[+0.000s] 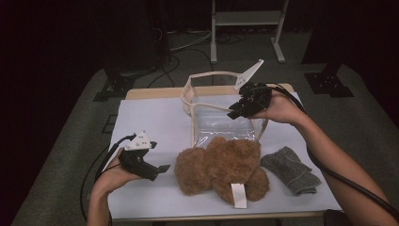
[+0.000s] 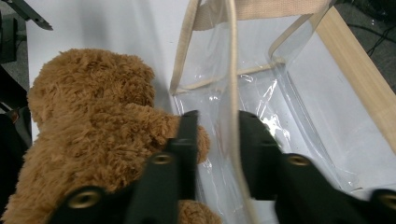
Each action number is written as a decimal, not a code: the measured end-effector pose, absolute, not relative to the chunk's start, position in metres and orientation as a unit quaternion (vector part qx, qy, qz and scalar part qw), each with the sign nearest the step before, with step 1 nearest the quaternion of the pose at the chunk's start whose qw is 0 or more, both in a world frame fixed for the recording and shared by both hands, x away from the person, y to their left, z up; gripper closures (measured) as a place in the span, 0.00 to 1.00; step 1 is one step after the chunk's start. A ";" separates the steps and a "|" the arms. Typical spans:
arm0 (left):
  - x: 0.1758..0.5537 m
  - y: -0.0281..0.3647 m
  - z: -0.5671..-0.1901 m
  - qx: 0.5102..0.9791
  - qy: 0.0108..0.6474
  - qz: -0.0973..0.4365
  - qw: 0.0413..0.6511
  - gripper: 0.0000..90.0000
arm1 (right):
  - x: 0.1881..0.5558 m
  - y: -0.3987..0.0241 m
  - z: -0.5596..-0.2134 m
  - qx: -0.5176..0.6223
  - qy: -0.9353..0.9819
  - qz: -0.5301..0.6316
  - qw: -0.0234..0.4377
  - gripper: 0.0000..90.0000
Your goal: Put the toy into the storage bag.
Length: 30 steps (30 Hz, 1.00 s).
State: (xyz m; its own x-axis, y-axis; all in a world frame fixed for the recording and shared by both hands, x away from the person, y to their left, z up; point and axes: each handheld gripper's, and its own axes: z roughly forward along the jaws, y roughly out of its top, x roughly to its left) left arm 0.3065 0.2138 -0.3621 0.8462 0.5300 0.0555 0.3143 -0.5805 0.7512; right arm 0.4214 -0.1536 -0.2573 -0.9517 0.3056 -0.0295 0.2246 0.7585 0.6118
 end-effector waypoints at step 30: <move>0.306 0.217 -0.363 0.875 0.247 0.137 0.392 0.06 | 0.363 -0.112 -0.278 0.045 0.956 0.290 -0.013 0.38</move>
